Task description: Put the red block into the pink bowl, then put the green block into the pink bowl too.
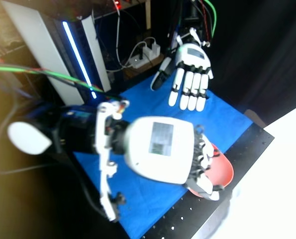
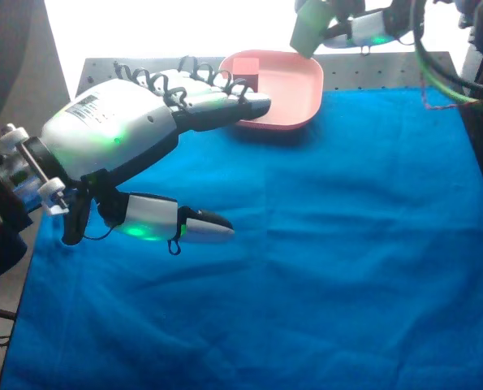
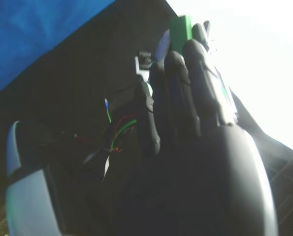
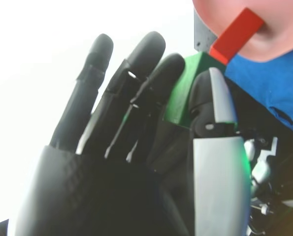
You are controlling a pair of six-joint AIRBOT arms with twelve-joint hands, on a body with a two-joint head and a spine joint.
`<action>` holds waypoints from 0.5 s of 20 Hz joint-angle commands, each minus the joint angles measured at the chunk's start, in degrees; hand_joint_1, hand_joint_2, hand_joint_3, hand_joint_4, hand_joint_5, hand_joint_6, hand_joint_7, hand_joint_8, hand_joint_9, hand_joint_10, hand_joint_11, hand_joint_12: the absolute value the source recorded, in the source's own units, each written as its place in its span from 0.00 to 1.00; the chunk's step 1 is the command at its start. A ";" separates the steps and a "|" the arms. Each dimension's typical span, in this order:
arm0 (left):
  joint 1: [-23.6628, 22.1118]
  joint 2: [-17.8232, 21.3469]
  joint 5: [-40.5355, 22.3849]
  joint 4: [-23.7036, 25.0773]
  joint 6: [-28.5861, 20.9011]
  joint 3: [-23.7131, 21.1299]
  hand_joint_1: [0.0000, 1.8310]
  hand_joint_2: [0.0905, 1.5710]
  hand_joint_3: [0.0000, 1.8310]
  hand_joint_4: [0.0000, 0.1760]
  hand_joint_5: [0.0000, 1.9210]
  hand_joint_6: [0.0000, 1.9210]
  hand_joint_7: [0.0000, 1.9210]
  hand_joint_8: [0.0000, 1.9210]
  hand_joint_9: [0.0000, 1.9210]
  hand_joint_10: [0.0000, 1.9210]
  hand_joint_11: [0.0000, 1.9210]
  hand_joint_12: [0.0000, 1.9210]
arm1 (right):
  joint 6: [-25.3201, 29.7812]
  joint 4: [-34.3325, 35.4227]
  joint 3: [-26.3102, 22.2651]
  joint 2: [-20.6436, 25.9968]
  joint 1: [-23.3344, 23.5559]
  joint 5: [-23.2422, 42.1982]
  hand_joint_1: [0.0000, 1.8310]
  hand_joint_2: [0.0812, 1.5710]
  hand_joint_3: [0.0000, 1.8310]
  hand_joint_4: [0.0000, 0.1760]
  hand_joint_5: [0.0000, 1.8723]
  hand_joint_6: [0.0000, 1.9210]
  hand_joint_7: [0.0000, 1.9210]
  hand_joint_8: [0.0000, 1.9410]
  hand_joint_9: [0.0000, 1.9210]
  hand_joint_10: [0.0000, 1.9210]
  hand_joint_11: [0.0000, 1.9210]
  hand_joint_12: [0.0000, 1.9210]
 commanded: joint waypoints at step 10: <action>0.30 1.24 -12.12 -0.98 -0.29 -1.94 0.37 0.48 0.00 0.29 0.20 0.00 0.22 0.00 0.21 0.00 0.19 0.03 | -0.14 1.28 3.44 -1.74 1.11 3.91 0.69 0.68 0.00 0.00 0.49 0.46 0.58 0.48 0.65 0.18 0.49 0.61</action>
